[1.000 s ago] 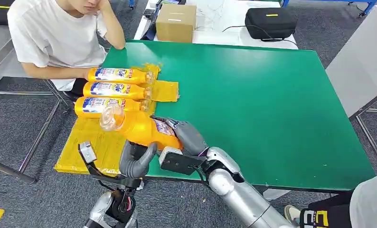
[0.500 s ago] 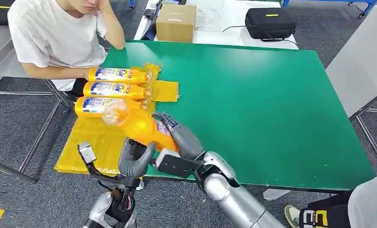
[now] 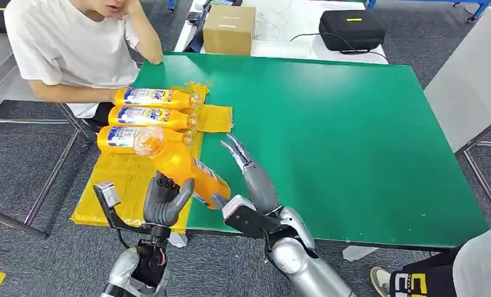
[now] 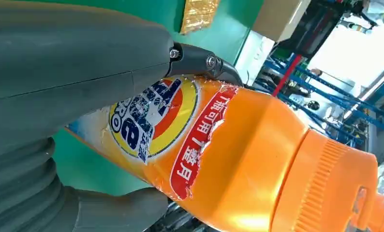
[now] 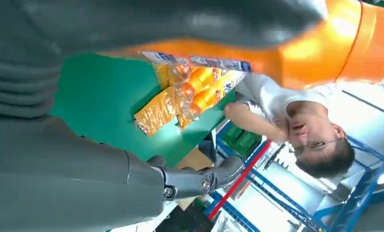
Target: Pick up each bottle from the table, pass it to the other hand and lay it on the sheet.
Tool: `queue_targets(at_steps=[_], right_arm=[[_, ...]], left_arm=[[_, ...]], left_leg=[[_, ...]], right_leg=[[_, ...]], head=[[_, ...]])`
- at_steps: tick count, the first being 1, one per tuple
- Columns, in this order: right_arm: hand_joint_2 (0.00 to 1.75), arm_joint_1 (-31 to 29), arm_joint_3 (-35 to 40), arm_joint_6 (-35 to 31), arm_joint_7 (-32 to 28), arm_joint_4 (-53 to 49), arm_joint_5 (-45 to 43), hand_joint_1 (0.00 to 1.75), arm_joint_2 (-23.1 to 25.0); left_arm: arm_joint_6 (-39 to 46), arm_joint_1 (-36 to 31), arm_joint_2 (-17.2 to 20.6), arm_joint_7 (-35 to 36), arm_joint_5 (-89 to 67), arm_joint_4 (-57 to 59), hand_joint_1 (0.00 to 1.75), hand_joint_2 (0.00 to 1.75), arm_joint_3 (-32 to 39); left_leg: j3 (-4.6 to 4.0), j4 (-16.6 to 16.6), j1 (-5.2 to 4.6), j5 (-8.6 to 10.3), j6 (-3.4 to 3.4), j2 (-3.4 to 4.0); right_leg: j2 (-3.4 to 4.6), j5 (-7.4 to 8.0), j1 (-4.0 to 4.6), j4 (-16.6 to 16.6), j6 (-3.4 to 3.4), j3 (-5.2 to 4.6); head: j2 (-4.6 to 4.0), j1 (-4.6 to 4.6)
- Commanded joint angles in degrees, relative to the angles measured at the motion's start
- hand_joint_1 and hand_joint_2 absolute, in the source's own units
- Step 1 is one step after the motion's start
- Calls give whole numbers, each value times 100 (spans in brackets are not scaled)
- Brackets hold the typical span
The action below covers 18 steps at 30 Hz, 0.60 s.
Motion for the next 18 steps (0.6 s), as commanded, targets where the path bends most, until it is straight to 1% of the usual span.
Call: queue_targets(at_steps=[1, 2, 3, 4, 6, 7, 8, 10, 12, 13, 14, 15, 16, 17, 18], right_arm=[[0, 23, -330, -147, -134, 126, -109, 0, -12], [0, 71, -393, -195, -177, 126, -158, 0, 11], [0, 99, -421, -223, -210, 113, -171, 0, 18], [0, 171, -488, -286, -298, 46, -194, 0, 25], [0, 325, -608, -356, -400, -163, -230, 0, 30], [0, 355, -622, -360, -400, -213, -229, 0, 23], [0, 355, -622, -360, -400, -213, -229, 0, 23], [0, 355, -622, -360, -400, -213, -229, 0, 23], [0, 361, -625, -355, -401, -236, -225, 0, 27], [0, 361, -625, -355, -401, -236, -225, 0, 27], [0, 379, -652, -377, -427, -255, -227, 0, 44], [0, 505, -769, -506, -583, -405, -314, 0, 98], [0, 733, -903, -599, -709, -680, -478, 0, 159], [0, 885, -943, -628, -706, -884, -504, 0, 157], [0, 1143, -1058, -810, -802, -1198, -556, 0, 164]], left_arm=[[435, -417, 207, -168, -653, 272, 175, 175, 289], [724, -488, 288, -268, -1083, 331, 175, 175, 280], [1000, -551, 371, -352, -1510, 390, 175, 175, 219], [1855, -705, 551, -629, -2747, 543, 175, 175, 53], [2536, -874, 637, -610, -3891, 766, 175, 175, 19], [2506, -896, 630, -613, -3912, 788, 175, 175, 67], [2506, -896, 630, -613, -3912, 788, 175, 175, 67], [2506, -896, 630, -613, -3912, 788, 175, 175, 67], [2485, -869, 593, -616, -3951, 770, 175, 175, 86], [2485, -869, 593, -616, -3951, 770, 175, 175, 86], [2750, -898, 643, -578, -4368, 825, 175, 175, 20], [3228, -984, 695, -446, -5146, 935, 175, 175, -26], [3229, -988, 745, -198, -5589, 929, 175, 175, 8], [3121, -944, 762, -110, -5716, 864, 175, 175, 104], [3042, -897, 872, 143, -6138, 819, 175, 175, 135]], left_leg=[[51, -5, 4, -18, -12, -22], [22, -7, 2, -5, -6, -9], [24, -5, 3, -6, -7, -10], [30, -7, 2, -7, -8, -11], [46, -13, 3, -9, -13, -18], [9, -7, 1, 2, -5, -13], [32, -10, 4, -4, -11, -29], [21, -7, 1, -3, -7, -10], [15, -5, 1, -3, -5, -8], [29, -6, 2, -8, -7, -9], [37, -4, 1, -13, -8, -8], [16, -5, 2, -4, -5, -5], [29, -7, 1, -7, -8, -11], [22, -6, 1, -4, -7, -16], [28, -7, 3, -6, -9, -23]], right_leg=[[-20, -27, 4, 0, -15, 55], [-8, -9, 2, -4, -7, 23], [-9, -10, 3, -3, -9, 26], [-10, -12, 2, -3, -9, 30], [-16, -18, 3, -4, -15, 47], [-12, -4, 1, -3, -5, 11], [-27, -16, 4, -3, -12, 37], [-9, -9, 1, -1, -8, 20], [-7, -6, 1, -1, -5, 15], [-7, -12, 1, -1, -7, 29], [-6, -17, 1, 1, -9, 37], [-5, -7, 1, -1, -6, 16], [-10, -13, 1, 0, -9, 29], [-16, -12, 1, 0, -8, 23], [-22, -17, 3, 0, -11, 31]], head=[[0, 0], [0, 0], [0, 0], [0, 0], [0, 0], [0, 0], [0, 0], [0, -4], [0, 0], [0, 0], [0, 0], [0, 0], [0, 0], [0, 0], [0, 2]])
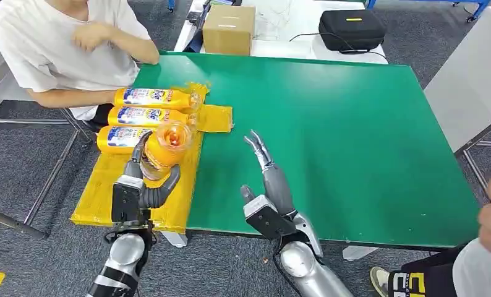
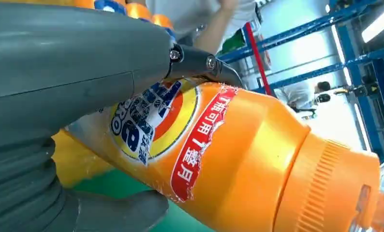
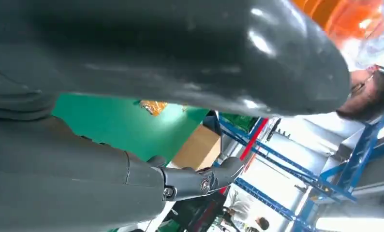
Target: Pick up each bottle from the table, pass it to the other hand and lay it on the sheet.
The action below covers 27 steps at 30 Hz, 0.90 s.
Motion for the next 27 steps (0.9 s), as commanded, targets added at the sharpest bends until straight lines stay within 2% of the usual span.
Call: queue_targets(at_steps=[1, 5, 8, 12, 13, 21, 22, 23, 24, 27], right_arm=[[0, 941, -657, -604, -442, -1180, -371, 0, 102], [0, 1659, -1234, -855, -618, -1844, -547, 0, 41], [0, 2022, -1707, -729, -765, -2180, -768, 0, 114], [0, 1974, -1870, -373, -741, -2062, -842, 0, 274], [0, 1921, -1853, -305, -723, -1955, -844, 0, 309], [0, 1644, -1857, -143, -714, -1339, -1016, 0, 406], [0, 1632, -1865, -129, -721, -1312, -1037, 0, 407], [0, 1628, -1871, -125, -722, -1297, -1043, 0, 406], [0, 1624, -1862, -88, -717, -1265, -1058, 0, 397], [0, 1614, -1851, -92, -720, -1213, -1058, 0, 402]], left_arm=[[358, -307, 552, 980, -2432, 514, 175, 175, 25], [-36, -187, 687, 1629, -3188, 660, 175, 175, 288], [-424, -206, 735, 1998, -3547, 934, 175, 175, 533], [-890, -442, 848, 2370, -4214, 1489, 175, 175, 505], [-994, -524, 856, 2424, -4277, 1658, 175, 175, 498], [-1396, -916, 792, 2344, -4019, 2553, 175, 175, 594], [-1466, -927, 762, 2268, -3905, 2597, 106, 175, 620], [-1482, -921, 745, 2250, -3868, 2597, 19, 175, 629], [-1635, -890, 704, 2112, -3663, 2549, 0, 175, 641], [-1689, -836, 702, 2080, -3608, 2410, 0, 175, 559]], left_leg=[[21, -7, 1, -6, -8, -22], [37, -10, 3, -15, -10, -23], [25, -10, 0, -9, -8, -22], [38, -6, 1, -18, -12, -23], [12, -6, 1, -7, -7, -13], [33, -14, 3, -5, -11, -18], [20, -11, 2, -3, -8, -10], [22, -11, 2, -4, -8, -8], [37, -12, 3, -10, -10, -6], [38, -12, 3, -11, -10, -9]], right_leg=[[-20, -15, 1, -1, -9, 24], [-19, -22, 3, -5, -11, 40], [-18, -21, 0, -5, -6, 27], [-19, -34, 1, 1, -5, 41], [-9, -19, 1, -4, 1, 15], [-12, -21, 2, -10, -2, 37], [-4, -15, 2, -8, 1, 24], [-1, -15, 2, -9, 2, 26], [2, -19, 3, -10, -1, 40], [-2, -21, 3, -9, -1, 40]], head=[[0, 2], [0, 0], [0, 0], [0, 0], [0, 0], [0, 0], [0, 2], [0, 0], [0, 0], [0, 0]])
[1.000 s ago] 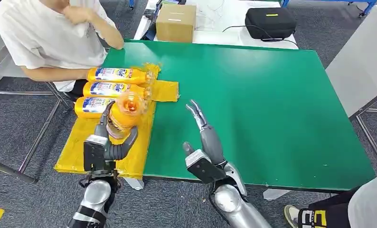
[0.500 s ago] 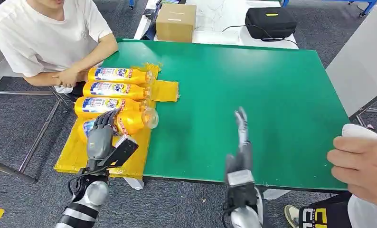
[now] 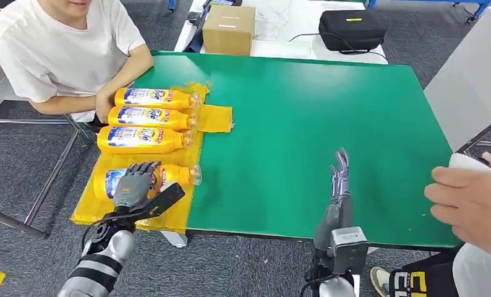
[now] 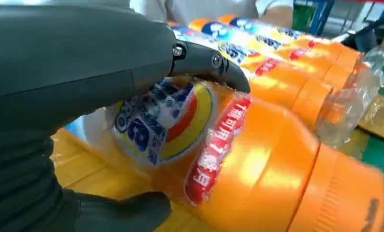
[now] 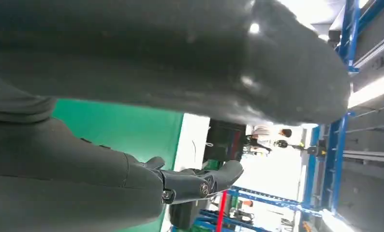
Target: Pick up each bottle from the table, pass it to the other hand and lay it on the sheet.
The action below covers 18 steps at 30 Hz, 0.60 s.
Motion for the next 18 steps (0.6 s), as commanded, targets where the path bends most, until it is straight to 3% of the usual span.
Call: queue_targets(at_steps=[1, 18], right_arm=[[0, -235, -206, 64, 2, 603, -53, 0, 54], [0, -260, -119, 47, -4, 736, -28, 0, 45]], left_arm=[[-309, -209, -58, -215, 361, 678, 0, 175, 31], [-208, 75, -189, -575, 1010, -419, 0, 175, -377]], left_leg=[[26, -9, 3, -7, -5, 2], [32, -4, 3, -12, -4, -24]], right_leg=[[2, -6, 3, -9, -6, 24], [-20, -17, 3, -6, -7, 42]], head=[[0, -2], [0, 2]])
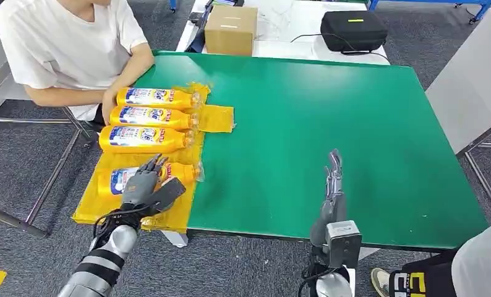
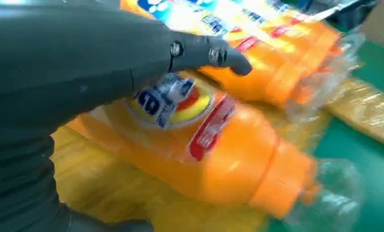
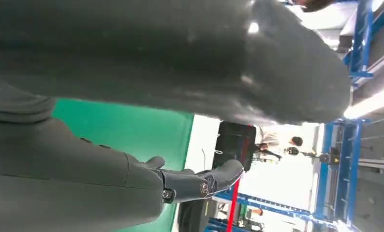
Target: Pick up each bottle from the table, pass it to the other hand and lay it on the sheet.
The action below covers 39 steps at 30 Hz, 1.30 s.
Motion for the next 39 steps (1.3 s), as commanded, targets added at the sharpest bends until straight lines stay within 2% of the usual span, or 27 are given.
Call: queue_targets(at_steps=[1, 12, 14, 15, 16, 17, 18, 19, 20, 21, 23, 26, 28, 30, 33, 36, 37, 38, 39], right_arm=[[0, -147, -45, -32, -4, 377, -12, 0, -18], [0, -149, -46, -32, -4, 376, -12, 0, -19], [0, -134, -33, -37, -9, 374, -7, 0, -22], [0, -122, -28, -42, -9, 364, -6, 0, -23], [0, -92, -34, -178, -144, 333, 45, 0, -1], [0, -64, -34, -426, -358, 316, 113, 0, 43], [0, -52, 24, -546, -414, 304, 93, 0, 35], [0, -12, 0, -950, -582, 261, -5, 0, 133], [0, -11, 67, -1092, -607, 249, -32, 0, 117], [175, -15, 135, -1267, -618, 264, -22, 0, 79], [175, -10, 180, -1462, -673, 326, -48, 0, 53], [175, 10, 285, -1776, -832, 520, 89, 0, 35], [175, 54, 397, -1986, -843, 700, 172, 0, 36], [175, 146, 515, -2096, -855, 783, 42, 0, 24], [175, 218, 559, -2175, -855, 651, -384, 0, -4], [175, 254, 376, -2175, -850, 682, -415, 0, 125], [0, 307, 90, -2175, -855, 704, -135, 0, 359], [0, 329, -83, -2175, -840, 736, 19, 0, 513], [175, 314, -55, -2175, -813, 787, 73, 0, 537]], left_arm=[[24, 88, -69, 25, 82, -335, 0, 175, -241], [23, 90, -56, 24, 82, -332, 0, 175, -239], [161, 153, -167, -200, 322, -450, 0, 175, -157], [245, 241, -266, -402, 655, -635, 0, 175, -34], [373, 426, -542, -1136, 1583, -1076, 0, 175, 220], [244, 583, -726, -1531, 2449, -1472, 0, 175, 318], [220, 693, -736, -1441, 2756, -1831, 0, 175, 173], [-305, 887, -959, -1568, 4404, -2380, 0, 175, 260], [-369, 977, -982, -1492, 4895, -2666, 0, 175, 180], [-482, 1030, -1048, -1293, 5658, -2843, 0, 175, 160], [-714, 1062, -1116, -1074, 6542, -2962, 0, 175, 151], [-771, 1109, -1075, -1097, 6915, -2940, 0, 175, 94], [-759, 1235, -1011, -1205, 6713, -2953, 0, 175, -75], [-779, 1480, -1025, -1250, 6682, -2952, 0, 175, -252], [-654, 1751, -1032, -1493, 6461, -2942, 0, 175, -510], [-508, 1744, -792, -1693, 6306, -2875, 0, 175, -723], [-457, 1764, -771, -1730, 6288, -2880, 0, 175, -740], [-422, 1785, -769, -1731, 6269, -2876, 0, 175, -742], [-364, 1797, -758, -1726, 6214, -2847, 0, 175, -766]], left_leg=[[26, -4, 3, -12, -6, 0], [16, -5, 2, -7, -6, 2], [22, -5, 3, -10, -6, 2], [15, -3, 2, -8, -5, 2], [10, -3, 3, -6, -5, 1], [19, -2, 4, -12, -5, 0], [8, -1, 2, -7, -4, 0], [5, 2, 3, -10, -4, -2], [1, 8, 5, -15, -4, -1], [6, 8, 3, -18, -4, -1], [16, 6, 5, -21, -6, 3], [23, -1, 4, -19, -8, 7], [7, -3, 4, -13, -6, 1], [34, -11, 4, -19, -9, 6], [28, -12, 2, -17, -6, 6], [41, -9, 3, -26, -9, 1], [14, -8, 2, -13, -6, 2], [29, -11, 2, -18, -9, 1], [24, -10, 0, -16, -8, 0]], right_leg=[[0, -12, 3, -5, -7, 27], [1, -6, 3, -5, -5, 14], [1, -8, 3, -6, -7, 21], [1, -6, 3, -5, -5, 15], [0, -4, 4, -5, -4, 10], [-1, -10, 4, -4, -6, 19], [-1, -6, 2, -3, -3, 8], [-2, -8, 4, -2, -3, 7], [-1, -11, 5, 2, -4, 4], [-2, -15, 3, 4, -4, 8], [2, -17, 5, 0, -6, 19], [7, -13, 4, -5, -7, 23], [1, -7, 5, -9, -4, 9], [6, -14, 5, -14, -9, 32], [6, -12, 3, -14, -4, 24], [1, -23, 4, -12, -7, 39], [1, -10, 2, -10, -3, 12], [0, -17, 3, -11, -6, 27], [0, -15, 0, -8, -6, 21]], head=[[0, 2], [0, 2], [0, 2], [0, 4], [0, 2], [0, 2], [0, 2], [0, 2], [0, 2], [0, 0], [0, 2], [0, 2], [0, 4], [0, 2], [0, 0], [0, 2], [0, 2], [0, 2], [0, 2]])
